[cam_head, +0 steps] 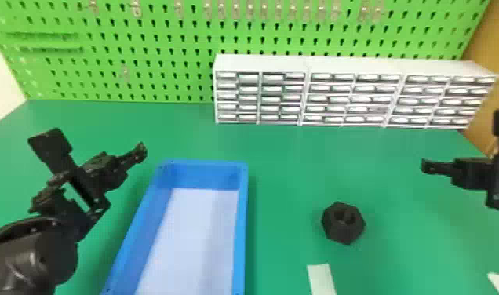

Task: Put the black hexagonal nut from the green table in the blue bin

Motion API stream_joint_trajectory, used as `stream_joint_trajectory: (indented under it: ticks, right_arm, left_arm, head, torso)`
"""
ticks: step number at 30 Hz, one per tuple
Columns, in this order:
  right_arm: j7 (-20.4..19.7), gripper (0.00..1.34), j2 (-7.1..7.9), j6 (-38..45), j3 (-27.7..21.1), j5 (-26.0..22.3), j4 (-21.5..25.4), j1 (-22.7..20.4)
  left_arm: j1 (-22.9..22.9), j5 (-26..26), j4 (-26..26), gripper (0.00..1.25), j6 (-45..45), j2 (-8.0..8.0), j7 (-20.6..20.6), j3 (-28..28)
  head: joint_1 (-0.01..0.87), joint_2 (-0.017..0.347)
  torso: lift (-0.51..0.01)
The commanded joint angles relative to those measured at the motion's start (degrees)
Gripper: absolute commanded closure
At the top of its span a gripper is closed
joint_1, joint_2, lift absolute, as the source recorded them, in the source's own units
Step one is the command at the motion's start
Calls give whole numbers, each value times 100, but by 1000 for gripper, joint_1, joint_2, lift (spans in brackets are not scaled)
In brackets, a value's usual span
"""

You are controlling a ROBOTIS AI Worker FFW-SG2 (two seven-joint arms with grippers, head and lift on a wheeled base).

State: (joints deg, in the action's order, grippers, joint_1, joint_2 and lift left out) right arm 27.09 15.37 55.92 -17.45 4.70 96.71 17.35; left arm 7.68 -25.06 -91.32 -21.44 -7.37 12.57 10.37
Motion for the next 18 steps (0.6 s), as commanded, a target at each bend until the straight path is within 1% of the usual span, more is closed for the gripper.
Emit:
stream_joint_trajectory:
  ticks: [1,4,11,18]
  right_arm:
    - [-19,160,63,552,207,66,102,181]
    - [-81,160,72,798,330,119,208,260]
    - [-441,160,72,1554,673,31,524,453]
    - [-564,160,54,2090,901,-74,779,559]
  left_arm:
    - [-3,1,0,125,0,-1,0,0]
    - [-3,1,0,125,0,-1,0,0]
    - [-12,1,0,125,0,-1,0,9]
    - [-21,1,0,125,0,-1,0,9]
  head:
    - [666,32]
    - [666,32]
    - [666,32]
    - [666,32]
  torso:
    - [-100]
    - [-100]
    - [-100]
    - [-100]
